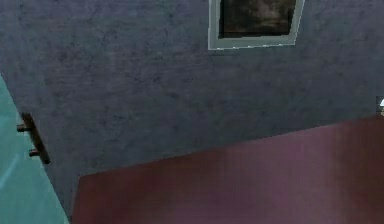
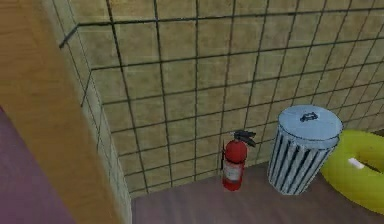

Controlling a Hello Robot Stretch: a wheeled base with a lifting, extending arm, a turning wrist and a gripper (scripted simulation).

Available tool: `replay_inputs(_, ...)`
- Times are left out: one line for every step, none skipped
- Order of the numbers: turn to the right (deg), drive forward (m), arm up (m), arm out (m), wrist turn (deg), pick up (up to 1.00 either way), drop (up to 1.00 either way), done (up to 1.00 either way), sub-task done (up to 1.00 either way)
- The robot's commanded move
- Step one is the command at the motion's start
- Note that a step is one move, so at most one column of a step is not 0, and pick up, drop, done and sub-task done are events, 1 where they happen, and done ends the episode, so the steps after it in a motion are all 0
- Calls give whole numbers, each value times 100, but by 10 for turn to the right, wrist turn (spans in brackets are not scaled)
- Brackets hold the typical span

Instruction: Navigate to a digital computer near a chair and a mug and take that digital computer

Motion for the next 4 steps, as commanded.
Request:
replay_inputs(120,0,0,0,0,0,0,0,0)
replay_inputs(0,55,0,0,0,0,0,0,0)
replay_inputs(450,0,0,0,0,0,0,0,0)
replay_inputs(120,0,0,0,0,0,0,0,0)
